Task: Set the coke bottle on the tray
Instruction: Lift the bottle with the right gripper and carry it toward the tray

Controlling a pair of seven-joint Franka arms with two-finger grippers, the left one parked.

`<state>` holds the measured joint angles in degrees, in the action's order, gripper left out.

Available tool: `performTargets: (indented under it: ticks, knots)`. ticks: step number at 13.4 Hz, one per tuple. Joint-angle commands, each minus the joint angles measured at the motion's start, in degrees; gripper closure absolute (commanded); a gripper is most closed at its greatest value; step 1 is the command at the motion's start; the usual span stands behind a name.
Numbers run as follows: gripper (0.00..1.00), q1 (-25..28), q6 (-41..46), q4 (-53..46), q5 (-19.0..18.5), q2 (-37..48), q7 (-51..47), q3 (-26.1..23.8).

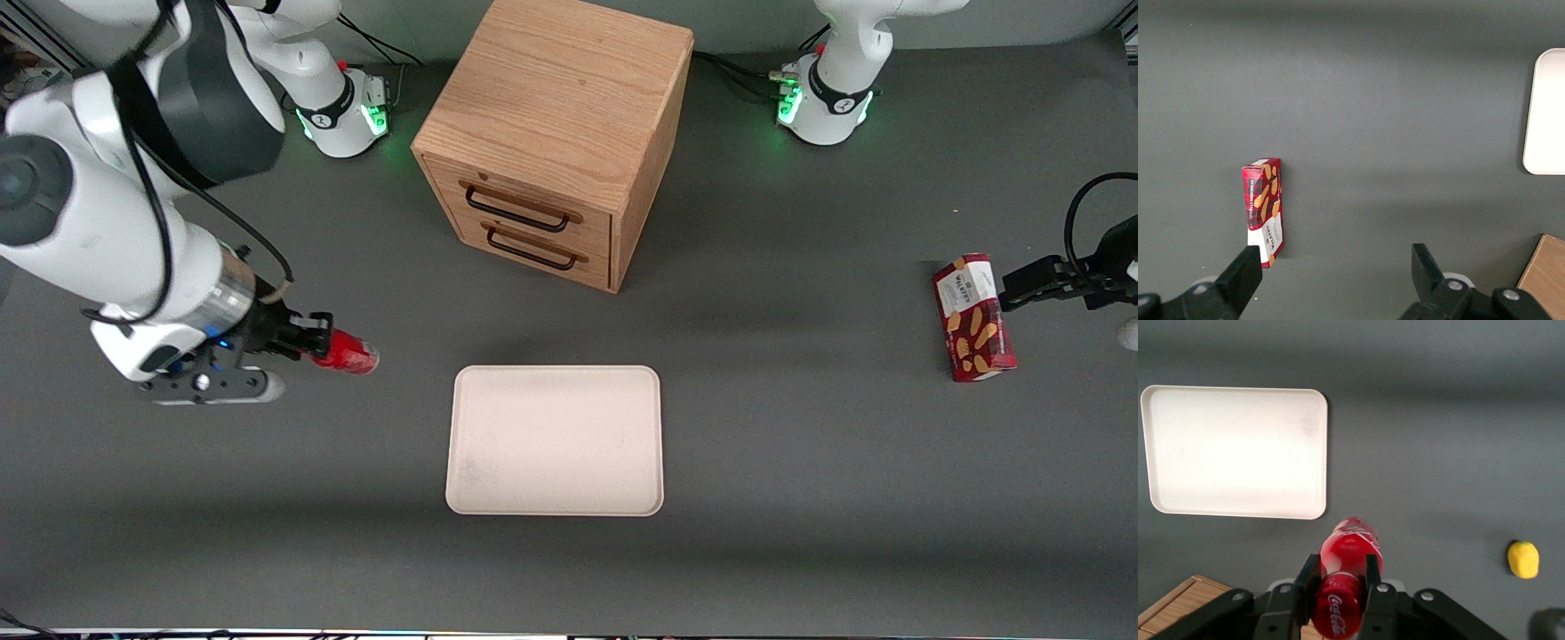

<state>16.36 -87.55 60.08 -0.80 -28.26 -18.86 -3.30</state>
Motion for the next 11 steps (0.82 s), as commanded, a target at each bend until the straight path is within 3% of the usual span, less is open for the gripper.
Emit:
performTargets:
  ticks: [1, 5, 11]
  knots:
    - [1.0, 3.4, 2.91, -9.88, -0.17, -4.95, -5.46, 0.23]
    - [1.0, 7.1, 1.95, -12.62, -0.17, -6.98, -11.72, 0.23]
    - [1.0, 7.02, -8.31, -11.92, -0.78, -10.23, -7.52, 0.67]
